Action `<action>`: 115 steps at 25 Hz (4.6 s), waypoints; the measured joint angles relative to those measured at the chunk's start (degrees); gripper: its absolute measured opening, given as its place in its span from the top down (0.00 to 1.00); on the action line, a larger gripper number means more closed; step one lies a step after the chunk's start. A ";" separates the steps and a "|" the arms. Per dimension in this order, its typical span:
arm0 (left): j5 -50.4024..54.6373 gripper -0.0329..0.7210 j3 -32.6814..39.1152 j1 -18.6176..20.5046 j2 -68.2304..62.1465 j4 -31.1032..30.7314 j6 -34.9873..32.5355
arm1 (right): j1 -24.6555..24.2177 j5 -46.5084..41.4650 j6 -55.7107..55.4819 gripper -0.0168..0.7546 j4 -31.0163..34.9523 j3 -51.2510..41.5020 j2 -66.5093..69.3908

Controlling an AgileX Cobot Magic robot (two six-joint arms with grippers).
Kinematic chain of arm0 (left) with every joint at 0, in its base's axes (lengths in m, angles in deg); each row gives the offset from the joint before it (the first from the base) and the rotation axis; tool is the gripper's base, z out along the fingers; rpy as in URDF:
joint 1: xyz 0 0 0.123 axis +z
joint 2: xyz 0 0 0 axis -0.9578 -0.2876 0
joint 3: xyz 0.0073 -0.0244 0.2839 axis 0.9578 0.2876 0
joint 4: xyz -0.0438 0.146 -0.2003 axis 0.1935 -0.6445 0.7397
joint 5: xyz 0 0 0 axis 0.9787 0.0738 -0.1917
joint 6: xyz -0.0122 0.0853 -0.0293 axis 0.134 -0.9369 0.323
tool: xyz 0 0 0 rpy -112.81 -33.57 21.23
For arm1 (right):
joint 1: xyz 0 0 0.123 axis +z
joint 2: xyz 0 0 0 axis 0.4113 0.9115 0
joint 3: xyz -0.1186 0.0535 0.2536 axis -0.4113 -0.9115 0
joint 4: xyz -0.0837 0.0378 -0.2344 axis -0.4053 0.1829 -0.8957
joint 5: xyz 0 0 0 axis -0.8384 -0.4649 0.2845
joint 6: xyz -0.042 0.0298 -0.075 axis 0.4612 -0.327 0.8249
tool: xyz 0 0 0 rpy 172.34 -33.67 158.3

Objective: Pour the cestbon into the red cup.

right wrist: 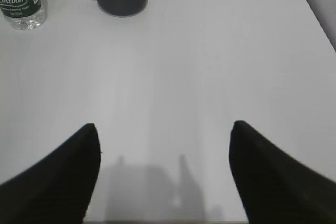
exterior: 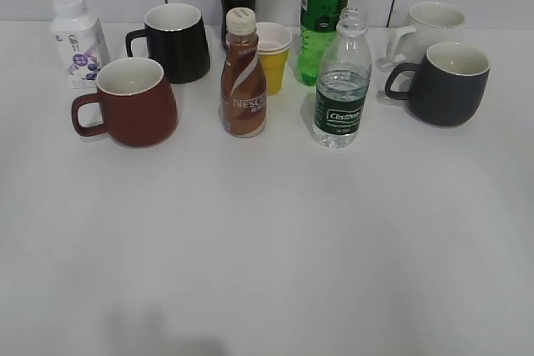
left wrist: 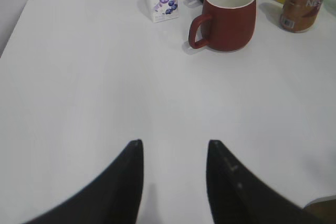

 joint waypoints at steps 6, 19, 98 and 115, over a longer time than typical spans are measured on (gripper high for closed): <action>0.00 0.55 0.00 0.00 0.00 0.00 0.00 | 0.00 0.00 0.00 0.23 0.00 0.00 0.00; 0.00 0.55 0.00 0.00 0.00 0.00 0.00 | 0.00 0.00 0.00 0.23 0.00 0.00 0.00; -122.65 0.57 10.25 -12.47 -101.78 0.66 1.07 | 17.14 91.54 8.22 0.23 3.76 -2.02 78.01; -119.51 0.57 -3.27 -12.47 -111.74 1.85 1.07 | 17.20 91.65 8.22 0.23 3.76 -2.02 78.01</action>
